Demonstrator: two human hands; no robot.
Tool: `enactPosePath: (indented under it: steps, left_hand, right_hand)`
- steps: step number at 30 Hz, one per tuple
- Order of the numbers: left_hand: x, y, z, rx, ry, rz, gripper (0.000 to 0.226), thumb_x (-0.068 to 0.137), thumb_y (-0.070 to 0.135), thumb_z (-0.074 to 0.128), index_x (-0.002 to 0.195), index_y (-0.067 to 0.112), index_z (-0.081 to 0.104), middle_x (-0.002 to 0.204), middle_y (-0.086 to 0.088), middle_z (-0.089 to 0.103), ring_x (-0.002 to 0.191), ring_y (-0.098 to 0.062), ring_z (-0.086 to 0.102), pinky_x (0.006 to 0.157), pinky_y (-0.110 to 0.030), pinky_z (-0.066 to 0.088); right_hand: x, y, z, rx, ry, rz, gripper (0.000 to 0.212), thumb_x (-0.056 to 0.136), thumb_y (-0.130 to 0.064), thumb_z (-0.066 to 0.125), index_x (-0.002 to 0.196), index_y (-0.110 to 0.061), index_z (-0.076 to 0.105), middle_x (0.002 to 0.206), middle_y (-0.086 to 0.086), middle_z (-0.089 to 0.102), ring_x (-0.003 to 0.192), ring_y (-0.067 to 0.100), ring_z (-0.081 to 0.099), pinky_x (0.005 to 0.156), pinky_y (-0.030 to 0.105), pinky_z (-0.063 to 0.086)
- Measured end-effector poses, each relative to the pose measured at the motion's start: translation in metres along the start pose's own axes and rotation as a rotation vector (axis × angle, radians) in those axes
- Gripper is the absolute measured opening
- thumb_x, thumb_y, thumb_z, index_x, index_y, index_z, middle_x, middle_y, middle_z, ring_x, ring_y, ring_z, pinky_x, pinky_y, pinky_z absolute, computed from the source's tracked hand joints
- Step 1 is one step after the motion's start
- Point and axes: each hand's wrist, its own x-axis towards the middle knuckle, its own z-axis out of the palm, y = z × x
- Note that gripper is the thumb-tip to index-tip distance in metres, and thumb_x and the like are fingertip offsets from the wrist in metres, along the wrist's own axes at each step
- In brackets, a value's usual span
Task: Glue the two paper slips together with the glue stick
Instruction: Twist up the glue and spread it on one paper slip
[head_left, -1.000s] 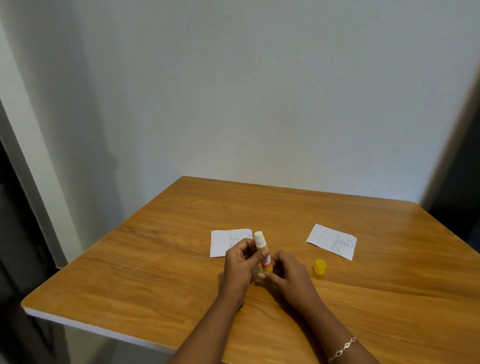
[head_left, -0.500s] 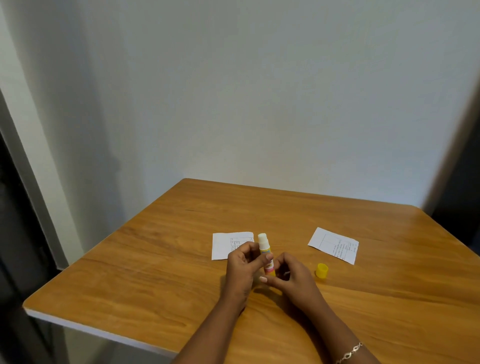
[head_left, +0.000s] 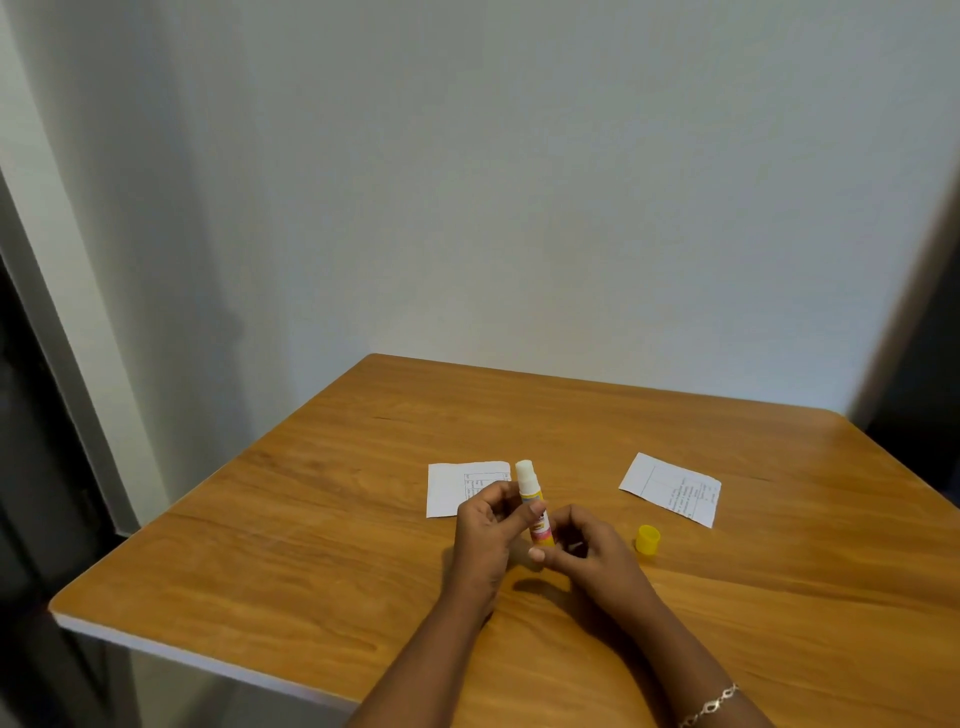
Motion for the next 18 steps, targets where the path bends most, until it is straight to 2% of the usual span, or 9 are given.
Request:
enactPosePath:
  steps: [2,4,7,10,14,16,18]
  left_hand:
    - [-0.0006,0.0,0.0,0.004,-0.005,-0.003,0.012,0.077,-0.001,0.065,0.087,0.005,0.065,0.081,-0.011,0.066,0.074,-0.011,0.062,0.065,-0.017,0.052]
    - [-0.0013,-0.0006,0.0002,0.007,-0.018,-0.027,0.012,0.077,0.002,0.065,0.088,0.008,0.066,0.086,-0.013,0.068,0.08,-0.016,0.064,0.069,-0.021,0.053]
    - [-0.0006,-0.0022,-0.0007,0.029,-0.019,-0.058,0.012,0.079,0.009,0.064,0.088,0.014,0.068,0.09,-0.013,0.07,0.087,-0.02,0.064,0.077,-0.029,0.052]
    - [-0.0006,-0.0015,-0.0009,0.024,-0.026,-0.077,0.011,0.078,0.012,0.065,0.087,0.016,0.07,0.089,-0.013,0.071,0.087,-0.022,0.065,0.082,-0.036,0.051]
    - [-0.0023,-0.0005,-0.0009,0.021,-0.034,-0.052,0.01,0.079,0.008,0.065,0.085,0.013,0.07,0.083,-0.01,0.071,0.08,-0.018,0.065,0.072,-0.026,0.053]
    - [-0.0027,-0.0015,-0.0002,0.029,-0.055,-0.036,0.01,0.075,0.007,0.068,0.081,0.014,0.071,0.08,-0.009,0.07,0.077,-0.018,0.064,0.069,-0.027,0.053]
    - [-0.002,-0.0046,0.0008,0.101,-0.074,-0.004,0.01,0.068,0.015,0.075,0.076,0.02,0.072,0.078,-0.004,0.069,0.076,-0.016,0.063,0.069,-0.03,0.051]
  right_hand:
    - [0.0005,0.0013,0.0015,-0.044,0.031,0.003,0.033,0.066,-0.025,0.08,0.082,-0.008,0.057,0.07,0.001,0.057,0.061,0.005,0.048,0.056,0.015,0.038]
    - [0.0013,0.0025,0.0011,-0.061,0.027,0.003,0.025,0.069,-0.018,0.077,0.08,-0.007,0.057,0.067,-0.002,0.056,0.057,0.0,0.046,0.055,0.014,0.038]
    - [0.001,0.0021,-0.0022,-0.018,-0.037,-0.006,0.019,0.072,-0.028,0.069,0.081,-0.013,0.062,0.075,0.004,0.064,0.07,0.013,0.057,0.068,0.029,0.044]
    - [0.0002,0.0004,-0.0051,0.039,-0.114,0.014,0.025,0.075,-0.029,0.059,0.088,-0.01,0.067,0.083,0.008,0.067,0.078,0.015,0.059,0.074,0.029,0.046]
    - [-0.002,-0.0028,-0.0056,0.115,-0.157,0.003,0.026,0.078,-0.027,0.058,0.095,-0.009,0.068,0.087,0.009,0.069,0.082,0.014,0.062,0.075,0.024,0.048]
    - [-0.0027,-0.0037,-0.0039,0.142,-0.145,-0.021,0.023,0.08,-0.022,0.06,0.095,-0.006,0.066,0.08,-0.001,0.068,0.074,0.005,0.06,0.068,0.017,0.047]
    - [-0.0013,-0.0015,-0.0024,0.14,-0.103,-0.043,0.009,0.084,-0.011,0.06,0.091,-0.007,0.064,0.069,-0.008,0.063,0.064,-0.002,0.054,0.06,0.013,0.042]
